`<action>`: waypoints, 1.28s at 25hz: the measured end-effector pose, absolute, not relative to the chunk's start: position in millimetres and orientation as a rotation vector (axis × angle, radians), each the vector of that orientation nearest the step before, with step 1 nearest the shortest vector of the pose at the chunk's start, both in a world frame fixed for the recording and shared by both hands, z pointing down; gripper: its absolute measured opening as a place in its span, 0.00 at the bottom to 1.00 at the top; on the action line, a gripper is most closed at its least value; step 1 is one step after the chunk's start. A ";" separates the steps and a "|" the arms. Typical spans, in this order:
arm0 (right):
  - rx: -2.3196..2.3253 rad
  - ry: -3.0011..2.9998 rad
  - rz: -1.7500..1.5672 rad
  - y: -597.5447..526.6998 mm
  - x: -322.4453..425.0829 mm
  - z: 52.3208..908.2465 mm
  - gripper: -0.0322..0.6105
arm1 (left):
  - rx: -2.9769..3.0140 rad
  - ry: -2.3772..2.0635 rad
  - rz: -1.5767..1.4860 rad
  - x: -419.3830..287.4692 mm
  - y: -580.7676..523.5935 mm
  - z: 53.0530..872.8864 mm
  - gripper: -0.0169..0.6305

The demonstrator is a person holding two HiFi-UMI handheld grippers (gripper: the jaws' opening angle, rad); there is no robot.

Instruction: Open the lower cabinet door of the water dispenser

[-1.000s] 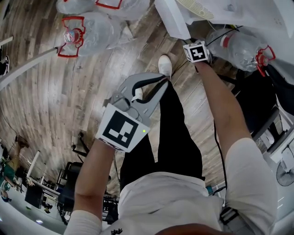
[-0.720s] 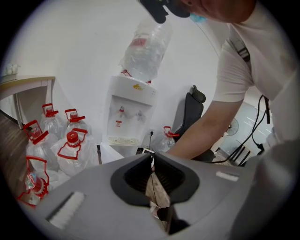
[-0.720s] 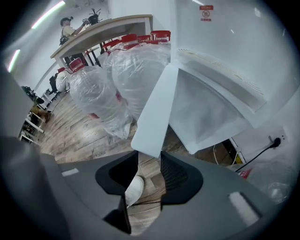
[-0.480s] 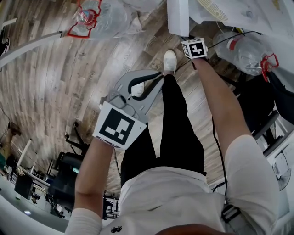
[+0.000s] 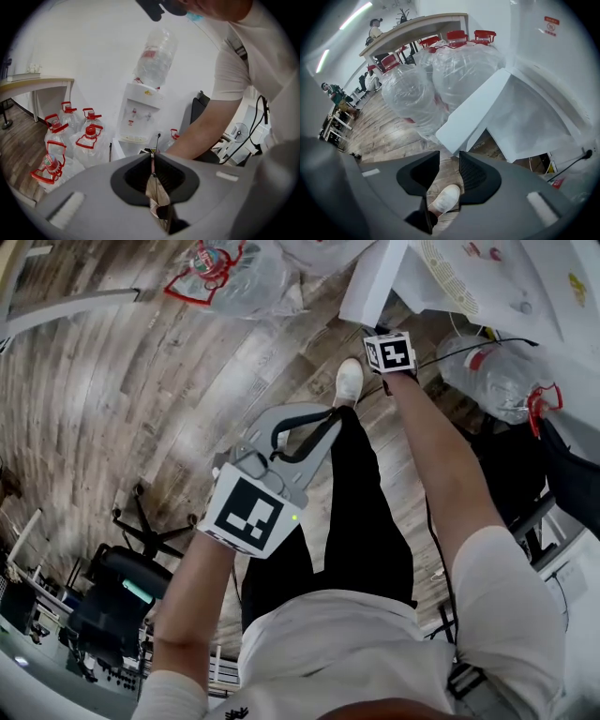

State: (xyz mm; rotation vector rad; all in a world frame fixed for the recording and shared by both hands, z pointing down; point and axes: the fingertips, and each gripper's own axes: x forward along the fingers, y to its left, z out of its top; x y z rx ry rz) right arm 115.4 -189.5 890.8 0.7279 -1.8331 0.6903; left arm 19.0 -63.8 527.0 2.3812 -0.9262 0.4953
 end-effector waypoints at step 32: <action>0.643 -1.904 0.640 -222.5 -5.9 884.7 0.11 | 2.278 -1.143 0.375 -48.1 -44.9 527.2 0.12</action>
